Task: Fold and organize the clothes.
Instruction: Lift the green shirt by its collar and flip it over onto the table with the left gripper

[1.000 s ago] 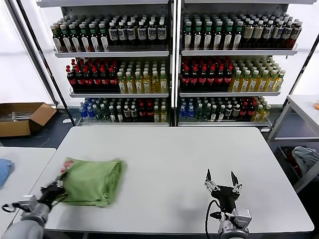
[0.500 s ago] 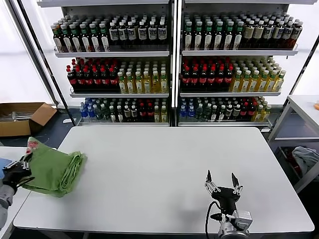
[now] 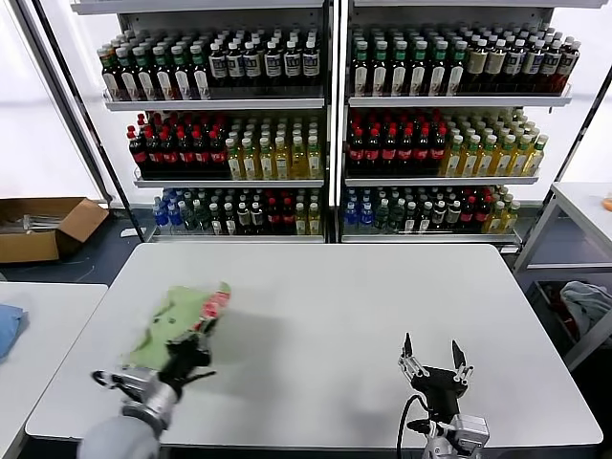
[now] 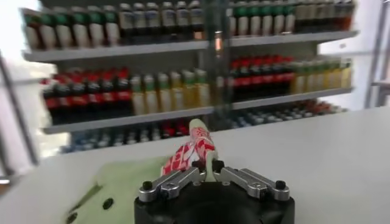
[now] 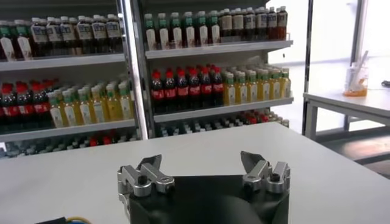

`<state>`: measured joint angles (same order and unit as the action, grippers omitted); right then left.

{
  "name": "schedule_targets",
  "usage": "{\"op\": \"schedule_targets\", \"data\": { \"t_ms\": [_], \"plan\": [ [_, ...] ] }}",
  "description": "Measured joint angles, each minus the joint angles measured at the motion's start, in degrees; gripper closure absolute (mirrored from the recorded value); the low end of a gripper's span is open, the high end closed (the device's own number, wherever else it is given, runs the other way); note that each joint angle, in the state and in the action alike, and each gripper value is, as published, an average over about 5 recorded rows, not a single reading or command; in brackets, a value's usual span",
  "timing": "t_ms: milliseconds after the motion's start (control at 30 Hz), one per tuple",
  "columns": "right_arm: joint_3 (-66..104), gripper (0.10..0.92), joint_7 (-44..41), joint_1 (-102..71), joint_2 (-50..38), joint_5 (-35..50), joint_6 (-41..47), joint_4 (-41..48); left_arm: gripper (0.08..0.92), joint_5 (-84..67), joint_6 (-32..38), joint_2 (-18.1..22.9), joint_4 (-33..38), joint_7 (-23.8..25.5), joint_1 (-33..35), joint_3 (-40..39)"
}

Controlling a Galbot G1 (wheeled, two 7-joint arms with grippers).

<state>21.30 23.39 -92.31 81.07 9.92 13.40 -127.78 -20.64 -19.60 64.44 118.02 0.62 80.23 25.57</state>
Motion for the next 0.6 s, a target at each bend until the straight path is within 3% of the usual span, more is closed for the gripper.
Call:
{"op": "schedule_targets", "data": {
  "t_ms": [200,600],
  "plan": [
    [0.0,0.203,0.0,-0.5,0.8,-0.7,-0.1,-0.1,0.891,3.6,-0.8,4.6,-2.0,-0.9,-2.9,-6.7],
    [-1.3,0.203,0.2,0.7,1.6,-1.7,0.6,1.8,0.891,4.3,-0.9,9.5,-6.6,-2.4,-8.4,-11.9]
  ]
}}
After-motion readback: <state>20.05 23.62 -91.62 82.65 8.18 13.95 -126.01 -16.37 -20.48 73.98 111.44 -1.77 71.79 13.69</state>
